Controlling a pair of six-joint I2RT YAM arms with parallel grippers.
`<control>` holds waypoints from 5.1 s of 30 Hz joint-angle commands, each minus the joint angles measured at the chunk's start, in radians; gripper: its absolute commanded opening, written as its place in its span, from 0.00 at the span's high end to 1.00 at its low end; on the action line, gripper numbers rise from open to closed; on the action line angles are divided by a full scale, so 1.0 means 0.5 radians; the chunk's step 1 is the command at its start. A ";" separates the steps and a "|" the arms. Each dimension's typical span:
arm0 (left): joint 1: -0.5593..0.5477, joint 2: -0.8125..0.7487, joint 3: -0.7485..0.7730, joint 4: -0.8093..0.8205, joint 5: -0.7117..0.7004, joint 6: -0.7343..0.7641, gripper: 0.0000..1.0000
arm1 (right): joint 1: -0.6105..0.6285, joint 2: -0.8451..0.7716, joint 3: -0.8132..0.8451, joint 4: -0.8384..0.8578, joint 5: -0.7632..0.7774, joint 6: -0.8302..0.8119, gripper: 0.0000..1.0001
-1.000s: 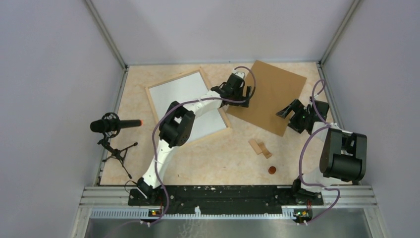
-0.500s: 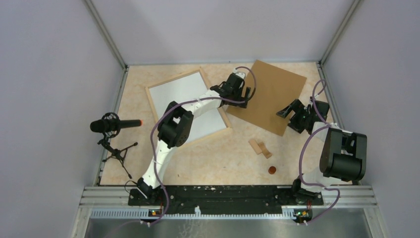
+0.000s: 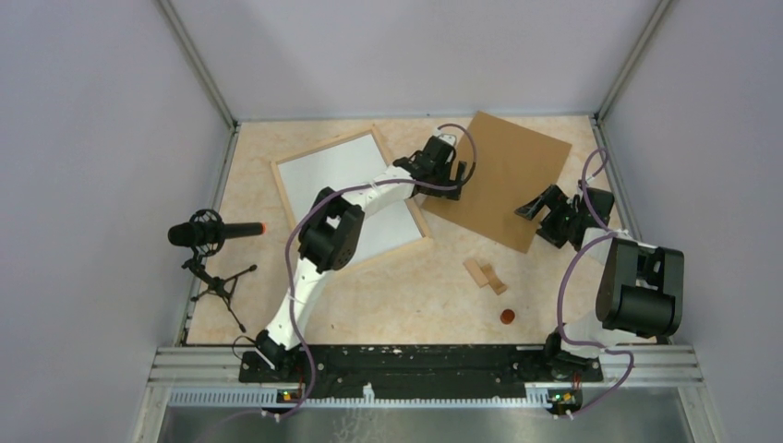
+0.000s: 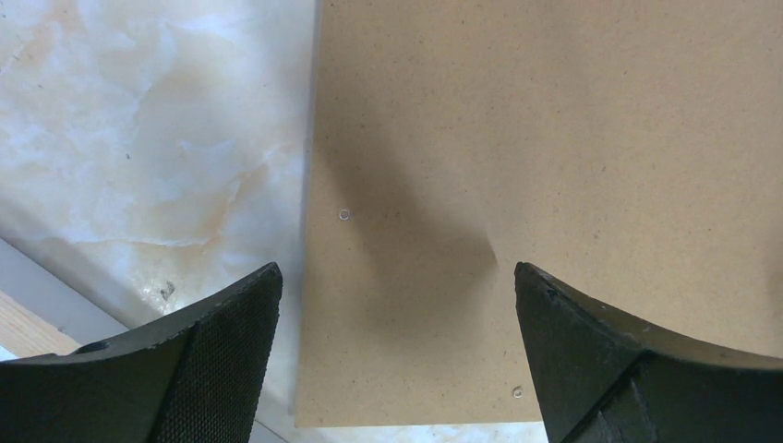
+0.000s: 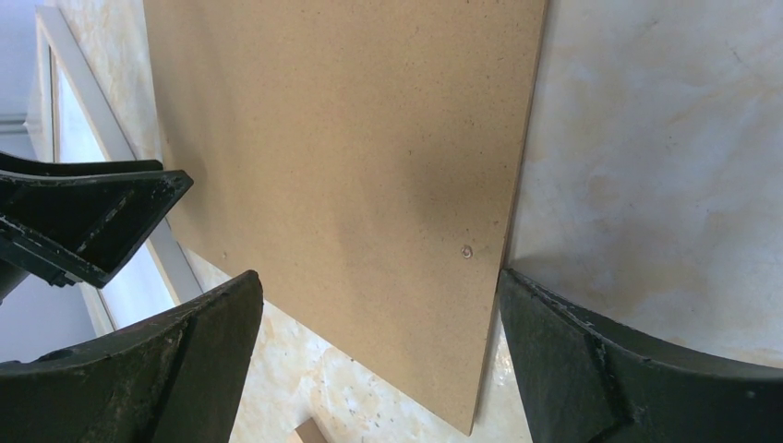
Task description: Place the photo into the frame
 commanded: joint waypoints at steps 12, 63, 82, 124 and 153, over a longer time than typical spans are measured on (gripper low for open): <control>0.024 0.019 -0.275 0.042 0.854 -0.443 0.03 | -0.019 -0.099 -0.117 0.289 -0.399 0.342 0.04; -0.114 -1.767 -1.615 0.678 1.135 -0.452 0.02 | 0.900 -0.847 0.890 -0.657 1.023 -0.479 1.00; -0.111 -3.561 -1.360 0.257 -0.440 0.237 0.01 | 2.717 0.290 1.600 -0.087 2.527 -2.188 1.00; -0.109 -3.323 -1.501 0.426 -0.483 0.377 0.01 | 2.020 -0.141 0.471 0.129 0.252 0.301 0.03; -0.047 -3.001 -2.007 0.835 -0.178 0.320 0.01 | 1.098 0.810 0.287 1.242 -0.543 0.925 0.87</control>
